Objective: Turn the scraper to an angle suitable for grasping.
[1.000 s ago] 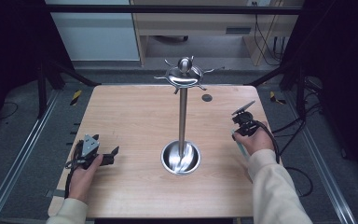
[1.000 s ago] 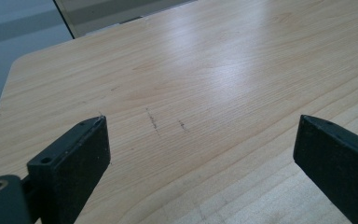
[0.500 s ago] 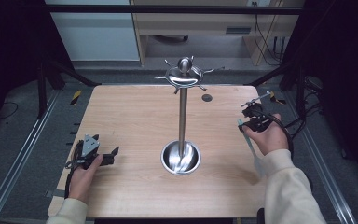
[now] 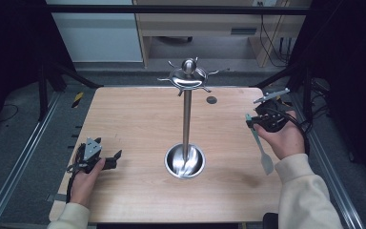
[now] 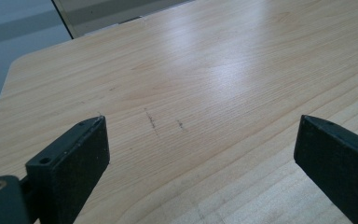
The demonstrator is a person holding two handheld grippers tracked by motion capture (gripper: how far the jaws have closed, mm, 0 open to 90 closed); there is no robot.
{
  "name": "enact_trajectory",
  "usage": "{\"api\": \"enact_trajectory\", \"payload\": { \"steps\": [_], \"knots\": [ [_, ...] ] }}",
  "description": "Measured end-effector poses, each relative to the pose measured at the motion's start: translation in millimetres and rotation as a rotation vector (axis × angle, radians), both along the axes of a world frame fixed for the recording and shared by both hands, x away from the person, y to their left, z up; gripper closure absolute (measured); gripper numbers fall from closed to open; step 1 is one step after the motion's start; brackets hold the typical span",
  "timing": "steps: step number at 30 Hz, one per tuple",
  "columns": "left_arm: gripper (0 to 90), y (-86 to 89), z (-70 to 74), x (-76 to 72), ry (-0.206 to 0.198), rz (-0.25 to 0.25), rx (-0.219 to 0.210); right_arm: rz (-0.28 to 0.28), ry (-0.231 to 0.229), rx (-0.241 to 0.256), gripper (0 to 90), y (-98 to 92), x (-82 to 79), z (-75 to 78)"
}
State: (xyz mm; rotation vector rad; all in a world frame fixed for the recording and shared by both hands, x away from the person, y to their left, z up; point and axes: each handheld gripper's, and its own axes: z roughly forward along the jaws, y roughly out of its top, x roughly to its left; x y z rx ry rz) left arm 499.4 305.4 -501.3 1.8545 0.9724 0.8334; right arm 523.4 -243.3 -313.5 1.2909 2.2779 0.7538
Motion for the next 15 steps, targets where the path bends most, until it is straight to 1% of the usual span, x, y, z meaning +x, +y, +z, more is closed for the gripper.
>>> {"api": "enact_trajectory", "payload": {
  "steps": [3,6,7,10,12,15],
  "knots": [
    [3.1,0.5,0.0,0.1,0.001,0.001,-0.005,0.016,-0.023,0.014,74.6,1.3,-2.8,7.8],
    [3.1,0.7,0.1,0.1,0.001,0.002,-0.007,0.018,-0.033,0.024,74.6,1.1,-3.8,10.5],
    [3.1,0.6,0.0,0.1,0.001,0.002,-0.007,0.023,-0.046,0.035,74.6,1.0,-5.1,13.4],
    [3.1,0.5,0.0,0.0,0.000,0.000,-0.006,0.029,-0.061,0.047,74.6,1.9,-7.6,17.4],
    [3.1,0.5,0.0,0.0,0.000,0.000,-0.006,0.032,-0.065,0.053,74.6,2.5,-8.6,18.8],
    [3.1,0.7,0.1,0.1,0.001,0.000,-0.007,0.045,-0.084,0.064,74.5,4.7,-12.5,25.2]
  ]
}}
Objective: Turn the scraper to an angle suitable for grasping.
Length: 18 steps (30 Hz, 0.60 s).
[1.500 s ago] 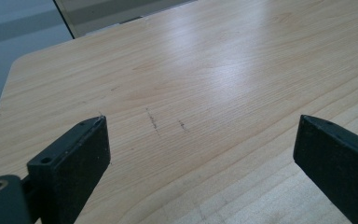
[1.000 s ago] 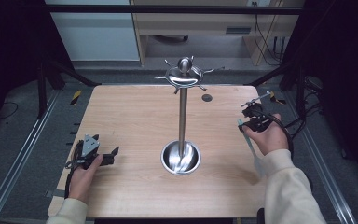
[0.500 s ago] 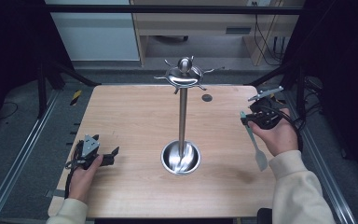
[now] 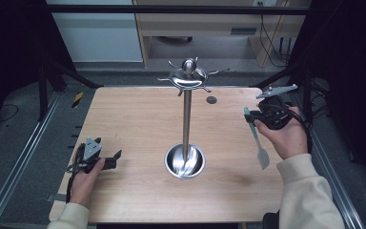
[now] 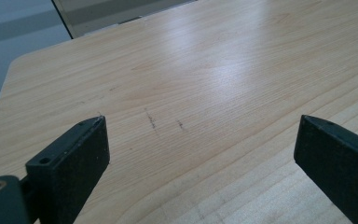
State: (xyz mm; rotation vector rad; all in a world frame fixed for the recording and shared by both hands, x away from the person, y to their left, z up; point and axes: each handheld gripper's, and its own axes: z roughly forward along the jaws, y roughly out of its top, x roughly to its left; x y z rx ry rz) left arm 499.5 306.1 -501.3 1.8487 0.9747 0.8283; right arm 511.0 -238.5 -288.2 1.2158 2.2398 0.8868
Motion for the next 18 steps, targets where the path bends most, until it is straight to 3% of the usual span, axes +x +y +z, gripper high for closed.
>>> {"api": "enact_trajectory", "payload": {
  "steps": [18],
  "knots": [
    [3.1,0.1,0.0,0.0,0.001,-0.001,-0.001,0.073,-0.098,0.050,74.5,13.9,-16.3,27.6]
  ]
}}
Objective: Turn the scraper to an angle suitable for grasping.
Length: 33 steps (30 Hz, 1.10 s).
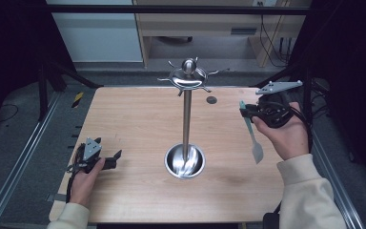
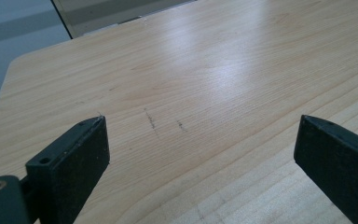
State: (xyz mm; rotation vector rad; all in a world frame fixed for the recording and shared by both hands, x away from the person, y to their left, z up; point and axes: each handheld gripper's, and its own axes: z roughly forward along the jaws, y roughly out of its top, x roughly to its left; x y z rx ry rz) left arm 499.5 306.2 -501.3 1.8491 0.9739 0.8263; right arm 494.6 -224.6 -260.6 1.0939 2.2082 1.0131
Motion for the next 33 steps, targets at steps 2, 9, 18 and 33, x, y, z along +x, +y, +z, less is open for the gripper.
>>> {"api": "enact_trajectory", "payload": {
  "steps": [2,9,18,33],
  "knots": [
    [3.1,0.0,0.0,0.0,0.000,0.000,0.000,0.020,-0.017,0.005,74.5,2.7,-2.1,5.3],
    [3.1,0.0,0.0,0.0,0.000,0.000,-0.001,0.061,-0.061,0.045,74.5,10.6,-9.9,16.9],
    [3.1,0.1,0.1,-0.1,0.000,-0.002,-0.002,0.103,-0.127,0.075,74.5,19.9,-19.1,31.6],
    [3.1,-0.2,0.0,0.0,0.001,-0.004,0.000,0.147,-0.194,0.116,74.5,26.7,-36.6,47.8]
  ]
}}
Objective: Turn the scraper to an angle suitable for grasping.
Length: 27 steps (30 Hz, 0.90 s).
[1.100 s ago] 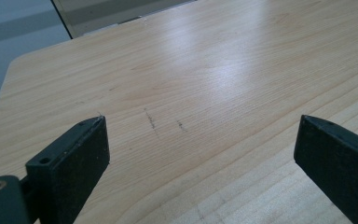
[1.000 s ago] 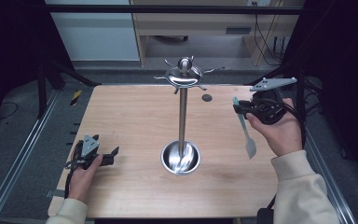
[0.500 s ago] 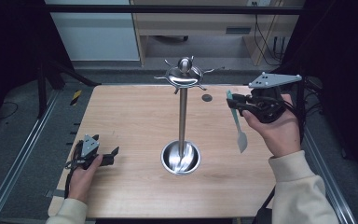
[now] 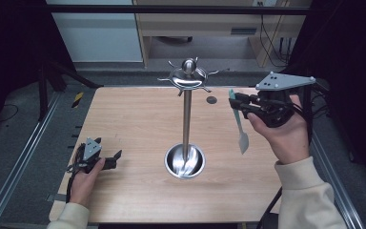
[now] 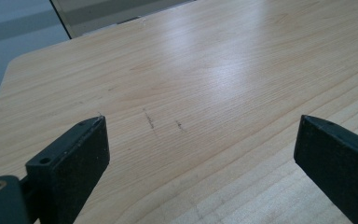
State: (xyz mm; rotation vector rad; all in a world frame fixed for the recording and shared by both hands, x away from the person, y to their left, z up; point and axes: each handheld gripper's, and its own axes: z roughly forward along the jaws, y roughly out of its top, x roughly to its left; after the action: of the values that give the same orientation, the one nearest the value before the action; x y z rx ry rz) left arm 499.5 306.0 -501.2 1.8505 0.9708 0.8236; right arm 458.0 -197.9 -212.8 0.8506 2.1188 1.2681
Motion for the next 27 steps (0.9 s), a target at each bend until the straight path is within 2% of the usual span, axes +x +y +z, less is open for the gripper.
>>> {"api": "enact_trajectory", "payload": {
  "steps": [9,14,27],
  "knots": [
    [3.1,-0.1,0.0,0.1,0.001,-0.002,0.002,0.010,-0.019,0.008,74.5,0.2,-6.5,4.9],
    [3.2,-0.1,0.0,0.2,0.003,-0.002,0.001,0.015,-0.036,0.029,74.5,-0.3,-11.2,8.2],
    [3.3,-0.3,0.1,0.5,0.005,-0.005,0.005,0.029,-0.059,0.035,74.4,3.2,-17.2,14.3]
  ]
}}
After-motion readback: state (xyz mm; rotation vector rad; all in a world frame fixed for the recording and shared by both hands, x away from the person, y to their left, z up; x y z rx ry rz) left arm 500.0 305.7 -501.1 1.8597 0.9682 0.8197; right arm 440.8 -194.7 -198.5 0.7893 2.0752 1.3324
